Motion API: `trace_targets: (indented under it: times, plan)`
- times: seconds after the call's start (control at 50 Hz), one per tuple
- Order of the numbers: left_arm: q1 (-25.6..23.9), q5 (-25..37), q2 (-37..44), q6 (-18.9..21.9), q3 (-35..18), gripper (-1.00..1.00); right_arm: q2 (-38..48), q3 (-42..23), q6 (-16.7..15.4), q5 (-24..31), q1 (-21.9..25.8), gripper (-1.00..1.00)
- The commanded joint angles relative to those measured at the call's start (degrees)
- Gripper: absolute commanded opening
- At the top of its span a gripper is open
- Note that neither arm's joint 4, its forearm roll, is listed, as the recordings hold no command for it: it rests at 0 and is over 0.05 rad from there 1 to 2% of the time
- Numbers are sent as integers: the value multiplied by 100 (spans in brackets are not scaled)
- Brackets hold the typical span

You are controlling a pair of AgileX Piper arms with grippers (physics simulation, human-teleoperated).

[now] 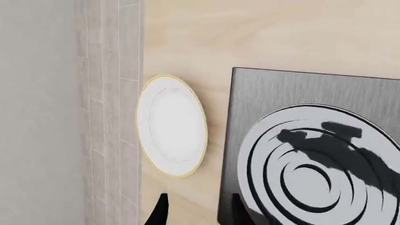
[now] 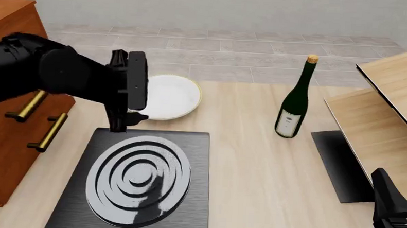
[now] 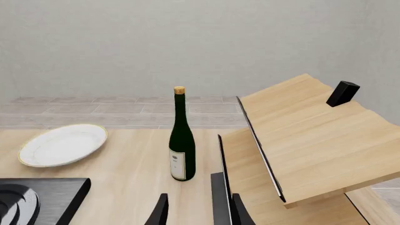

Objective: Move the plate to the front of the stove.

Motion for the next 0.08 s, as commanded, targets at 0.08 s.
trace_targets:
  times: [0.08]
  plan:
    - [-309,-98,-1222,-164,1011,100,0,0,-1,0,0,100]
